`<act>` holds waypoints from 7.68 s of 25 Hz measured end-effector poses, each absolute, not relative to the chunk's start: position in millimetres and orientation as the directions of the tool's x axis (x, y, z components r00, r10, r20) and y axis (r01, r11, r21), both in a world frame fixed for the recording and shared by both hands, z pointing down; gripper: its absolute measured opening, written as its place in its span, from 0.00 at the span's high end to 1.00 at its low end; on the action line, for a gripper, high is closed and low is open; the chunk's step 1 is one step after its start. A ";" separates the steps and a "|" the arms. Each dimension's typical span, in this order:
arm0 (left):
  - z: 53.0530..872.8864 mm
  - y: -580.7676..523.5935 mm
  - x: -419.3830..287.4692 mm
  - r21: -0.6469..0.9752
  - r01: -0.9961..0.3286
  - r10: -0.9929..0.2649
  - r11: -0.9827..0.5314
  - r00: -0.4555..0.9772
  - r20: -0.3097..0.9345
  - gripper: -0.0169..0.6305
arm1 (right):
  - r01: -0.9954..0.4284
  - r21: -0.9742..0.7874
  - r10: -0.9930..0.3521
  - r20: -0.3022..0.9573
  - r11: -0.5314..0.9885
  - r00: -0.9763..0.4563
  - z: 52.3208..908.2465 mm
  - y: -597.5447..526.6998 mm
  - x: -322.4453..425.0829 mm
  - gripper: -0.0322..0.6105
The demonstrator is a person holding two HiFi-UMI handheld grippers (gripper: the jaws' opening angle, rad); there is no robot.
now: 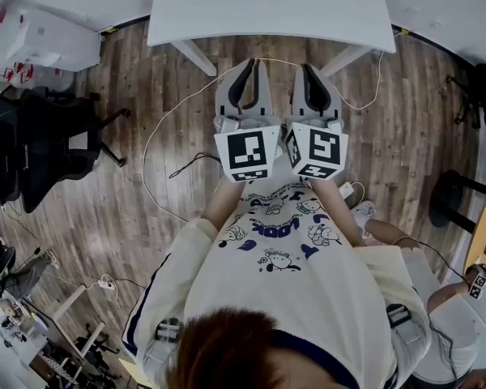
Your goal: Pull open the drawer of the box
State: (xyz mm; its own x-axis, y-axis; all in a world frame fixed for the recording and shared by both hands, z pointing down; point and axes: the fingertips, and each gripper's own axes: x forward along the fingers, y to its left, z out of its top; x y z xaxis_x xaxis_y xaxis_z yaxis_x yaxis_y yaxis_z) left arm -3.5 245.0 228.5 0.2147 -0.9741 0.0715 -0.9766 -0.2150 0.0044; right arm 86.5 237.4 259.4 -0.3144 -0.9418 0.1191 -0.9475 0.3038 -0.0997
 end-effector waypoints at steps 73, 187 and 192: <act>318.7 -61.6 -34.3 0.101 -0.951 -0.902 -0.292 0.309 0.301 0.93 | -0.972 -0.122 -0.918 0.322 0.202 -0.231 332.7 -61.2 60.5 0.89; 498.5 -121.6 15.9 0.258 -0.941 -0.677 -0.219 0.337 0.654 0.85 | -0.969 -0.188 -0.802 0.548 0.160 -0.239 450.3 -103.4 93.1 0.89; 498.5 -113.8 12.8 0.259 -0.939 -0.674 -0.226 0.343 0.654 0.85 | -0.968 -0.190 -0.806 0.541 0.161 -0.240 447.0 -96.3 88.2 0.89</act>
